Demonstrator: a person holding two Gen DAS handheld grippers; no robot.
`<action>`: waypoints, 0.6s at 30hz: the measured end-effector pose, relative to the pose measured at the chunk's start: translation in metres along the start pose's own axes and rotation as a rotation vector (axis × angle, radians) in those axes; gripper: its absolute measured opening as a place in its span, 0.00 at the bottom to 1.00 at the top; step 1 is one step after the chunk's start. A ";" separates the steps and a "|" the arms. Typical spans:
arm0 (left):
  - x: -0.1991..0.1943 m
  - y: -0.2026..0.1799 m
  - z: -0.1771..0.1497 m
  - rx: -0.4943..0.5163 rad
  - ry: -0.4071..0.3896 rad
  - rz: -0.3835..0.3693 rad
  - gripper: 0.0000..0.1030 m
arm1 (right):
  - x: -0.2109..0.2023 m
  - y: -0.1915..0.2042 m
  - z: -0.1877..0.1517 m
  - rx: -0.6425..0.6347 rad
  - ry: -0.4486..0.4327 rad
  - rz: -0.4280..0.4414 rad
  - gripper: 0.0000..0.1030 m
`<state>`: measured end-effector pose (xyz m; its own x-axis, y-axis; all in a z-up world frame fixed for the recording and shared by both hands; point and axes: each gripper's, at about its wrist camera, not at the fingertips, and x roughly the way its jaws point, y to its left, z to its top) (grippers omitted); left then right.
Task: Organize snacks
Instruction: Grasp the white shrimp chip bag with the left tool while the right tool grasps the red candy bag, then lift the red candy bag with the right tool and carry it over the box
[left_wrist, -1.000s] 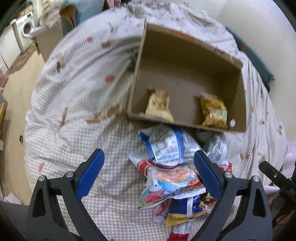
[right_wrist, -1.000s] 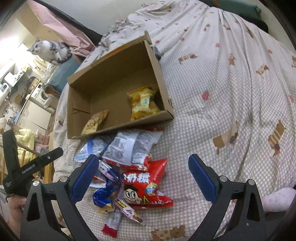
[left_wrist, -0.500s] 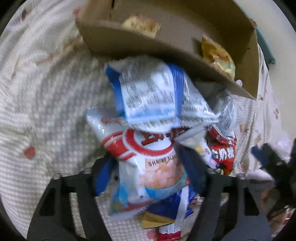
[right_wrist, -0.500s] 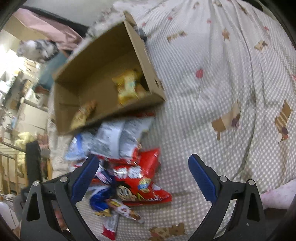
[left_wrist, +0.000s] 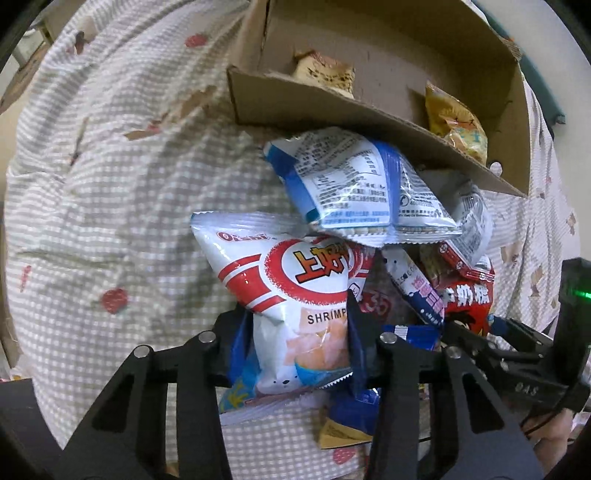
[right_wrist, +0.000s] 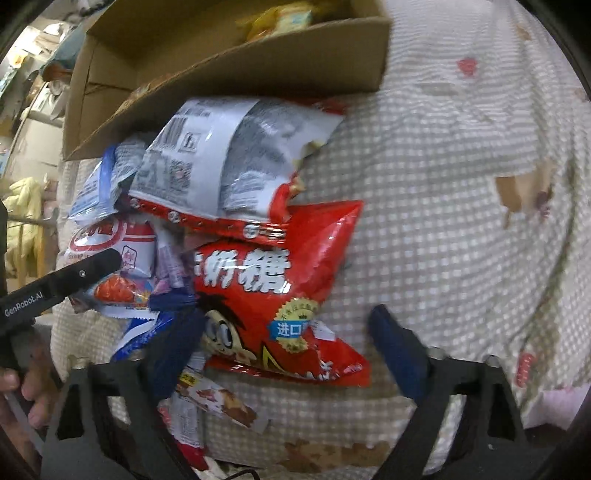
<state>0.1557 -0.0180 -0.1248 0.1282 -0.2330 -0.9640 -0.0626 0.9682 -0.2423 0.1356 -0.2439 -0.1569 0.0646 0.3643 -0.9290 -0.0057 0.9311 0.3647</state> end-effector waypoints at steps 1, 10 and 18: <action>-0.002 0.002 -0.002 0.002 -0.003 0.004 0.39 | -0.001 0.002 0.000 -0.007 -0.001 0.020 0.61; -0.016 0.016 -0.010 0.001 -0.026 0.026 0.39 | -0.026 -0.002 -0.008 -0.028 -0.054 0.028 0.33; -0.038 0.029 -0.022 0.022 -0.073 0.063 0.39 | -0.062 -0.016 -0.028 -0.057 -0.140 0.036 0.20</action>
<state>0.1267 0.0174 -0.0975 0.1962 -0.1655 -0.9665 -0.0511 0.9826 -0.1786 0.1041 -0.2807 -0.1063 0.2018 0.3955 -0.8960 -0.0669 0.9183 0.3902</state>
